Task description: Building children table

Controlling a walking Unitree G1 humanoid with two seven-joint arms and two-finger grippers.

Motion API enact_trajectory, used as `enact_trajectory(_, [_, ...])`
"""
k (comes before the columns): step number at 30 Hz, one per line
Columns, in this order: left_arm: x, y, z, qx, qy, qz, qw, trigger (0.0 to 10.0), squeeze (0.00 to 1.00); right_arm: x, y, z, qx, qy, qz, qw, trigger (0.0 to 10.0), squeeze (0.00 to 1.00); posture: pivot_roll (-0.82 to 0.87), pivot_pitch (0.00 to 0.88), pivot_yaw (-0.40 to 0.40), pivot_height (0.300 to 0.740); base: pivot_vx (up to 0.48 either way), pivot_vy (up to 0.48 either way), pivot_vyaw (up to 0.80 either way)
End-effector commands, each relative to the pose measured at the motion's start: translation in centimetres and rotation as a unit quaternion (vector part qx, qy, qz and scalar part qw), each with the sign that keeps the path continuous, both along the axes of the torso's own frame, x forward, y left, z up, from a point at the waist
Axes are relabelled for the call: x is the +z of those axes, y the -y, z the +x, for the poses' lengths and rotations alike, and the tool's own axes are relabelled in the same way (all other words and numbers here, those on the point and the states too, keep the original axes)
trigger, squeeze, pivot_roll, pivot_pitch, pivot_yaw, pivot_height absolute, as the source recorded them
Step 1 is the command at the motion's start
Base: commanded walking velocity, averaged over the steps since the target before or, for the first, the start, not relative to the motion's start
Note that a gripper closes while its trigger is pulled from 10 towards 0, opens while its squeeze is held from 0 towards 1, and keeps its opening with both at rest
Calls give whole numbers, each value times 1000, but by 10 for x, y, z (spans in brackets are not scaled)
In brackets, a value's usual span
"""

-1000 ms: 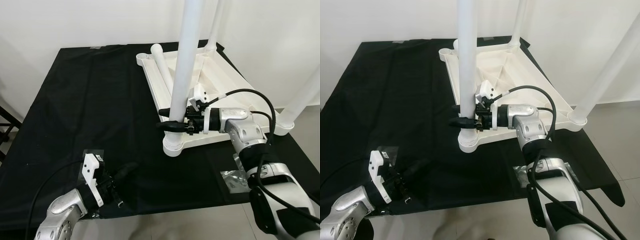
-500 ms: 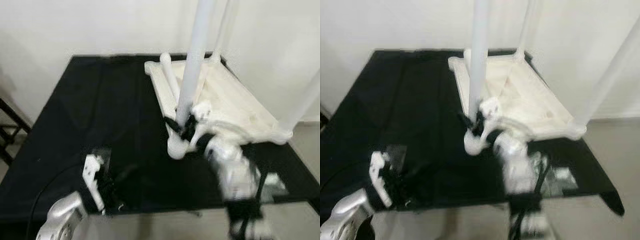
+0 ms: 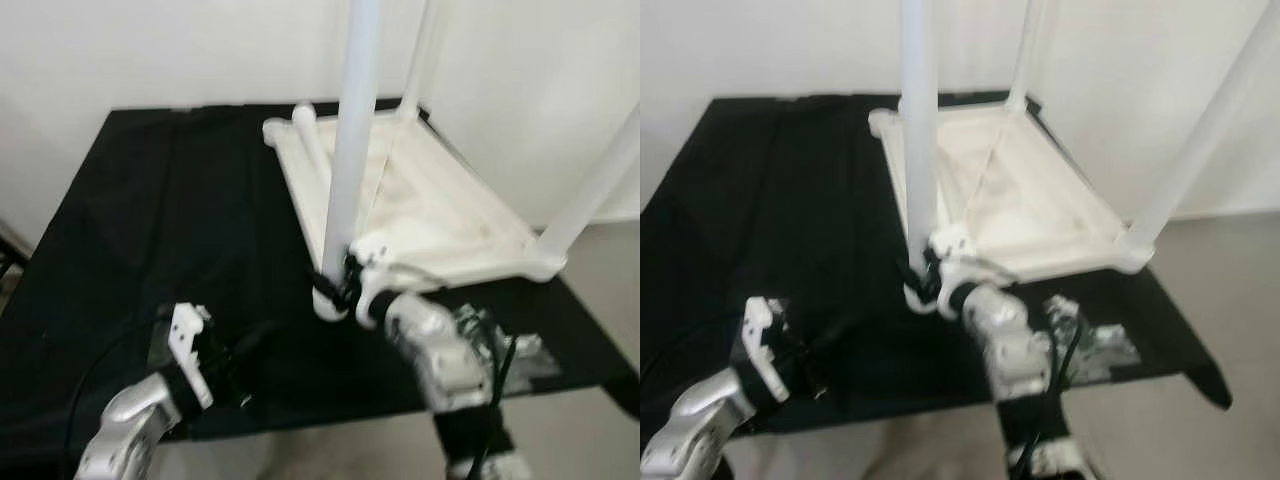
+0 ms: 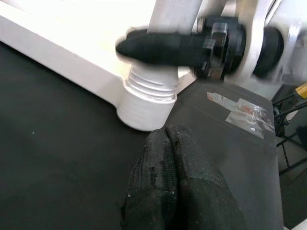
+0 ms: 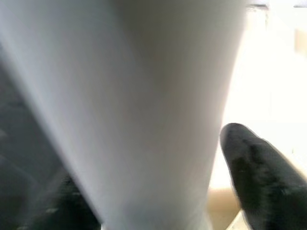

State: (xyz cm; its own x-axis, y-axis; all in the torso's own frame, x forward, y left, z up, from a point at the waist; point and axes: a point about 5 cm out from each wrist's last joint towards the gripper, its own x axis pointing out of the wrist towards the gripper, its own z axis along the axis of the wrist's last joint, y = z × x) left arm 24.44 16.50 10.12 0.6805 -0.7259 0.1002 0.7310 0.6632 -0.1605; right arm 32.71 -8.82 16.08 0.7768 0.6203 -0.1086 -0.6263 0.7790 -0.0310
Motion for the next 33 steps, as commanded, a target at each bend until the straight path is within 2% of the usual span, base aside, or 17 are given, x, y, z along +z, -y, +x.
enact_trajectory(1, [-4, 1, -1, -1, -9, 6, 1000, 10000, 0, 19, -6, 0, 55, 26, 19, 998, 10000, 1000, -11, 78, -38, 740, 0, 0, 0])
enact_trajectory(2, [-4, 1, -1, -1, -9, 6, 1000, 10000, 0, 19, -6, 0, 55, 26, 19, 998, 10000, 1000, -11, 78, -38, 740, 0, 0, 0])
enact_trajectory(3, [-4, 2, 0, -1, -9, 6, 1000, 10000, 0, 27, -7, 0, 100, 43, 13, 994, 10000, 1000, -9, 77, -40, 740, 0, 0, 0])
enact_trajectory(4, [-4, 2, 0, 0, -9, 6, 1000, 10000, 0, 33, -6, -1, 170, 62, -8, 983, 10000, 27, -3, 77, -43, 740, 0, 0, 0])
enact_trajectory(5, [-4, 3, 0, 0, -8, 6, 1000, 10000, 0, 36, -4, -2, 215, 73, -27, 974, 10000, 27, -3, 77, -43, 740, 0, 0, 0])
enact_trajectory(6, [-4, 3, 0, 0, -8, 6, 1000, 10000, 0, 36, -4, -2, 215, 73, -27, 974, 10000, 27, -3, 77, -43, 740, 0, 0, 0])
enact_trajectory(8, [-4, 3, 1, 1, -8, 7, 1000, 10000, 0, 40, 1, 2, 285, 66, -44, 955, 10000, 0, 0, 75, -46, 740, 0, 0, 0])
enact_trajectory(10, [-4, 3, 1, 1, -8, 7, 1000, 10000, 0, 41, 3, 8, 319, 54, -48, 945, 10000, 0, 1, 73, -47, 740, 0, 0, 0])
enact_trajectory(15, [-5, 2, 0, 1, -8, 8, 1000, 10000, 0, 42, 2, 17, 347, 35, -44, 936, 10000, 0, 15, 71, -52, 740, 0, 0, 0])
enact_trajectory(16, [-5, 2, 0, 1, -7, 8, 1000, 10000, 0, 43, 2, 20, 359, 21, -33, 933, 6745, 0, 17, 71, -54, 740, 0, 0, 0])
enact_trajectory(17, [-5, 2, -1, 1, -7, 9, 1000, 10000, 0, 44, 1, 21, 372, 12, -26, 928, 0, 0, 18, 70, -55, 740, 0, 0, 0])
enact_trajectory(21, [-6, 1, -2, 2, -7, 9, 1000, 10000, 0, 44, 2, 23, 383, 0, -22, 923, 0, 0, 17, 72, -56, 740, 0, 0, 0])
enact_trajectory(26, [-6, 1, -2, 2, -7, 9, 1000, 10000, 0, 40, 5, 26, 363, -1, -13, 932, 0, 0, 16, 73, -55, 740, 0, 0, 0])
enact_trajectory(29, [-6, 1, -3, 2, -8, 9, 1000, 10000, 0, 33, 6, 28, 323, 9, 4, 946, 0, 0, 14, 77, -55, 740, 0, 0, 0])
enact_trajectory(30, [-6, 1, -3, 2, -8, 9, 1000, 10000, 0, 33, 6, 28, 323, 9, 4, 946, 0, 0, 14, 77, -55, 740, 0, 0, 0])
enact_trajectory(31, [-6, 1, -3, 2, -8, 9, 1000, 10000, 0, 27, 4, 27, 284, 12, 16, 959, 0, 0, 13, 78, -55, 740, 0, 0, 0])
enact_trajectory(33, [-6, 1, -3, 2, -8, 9, 1000, 10000, 0, 27, 4, 27, 284, 12, 16, 959, 0, 0, 13, 78, -55, 740, 0, 0, 0])
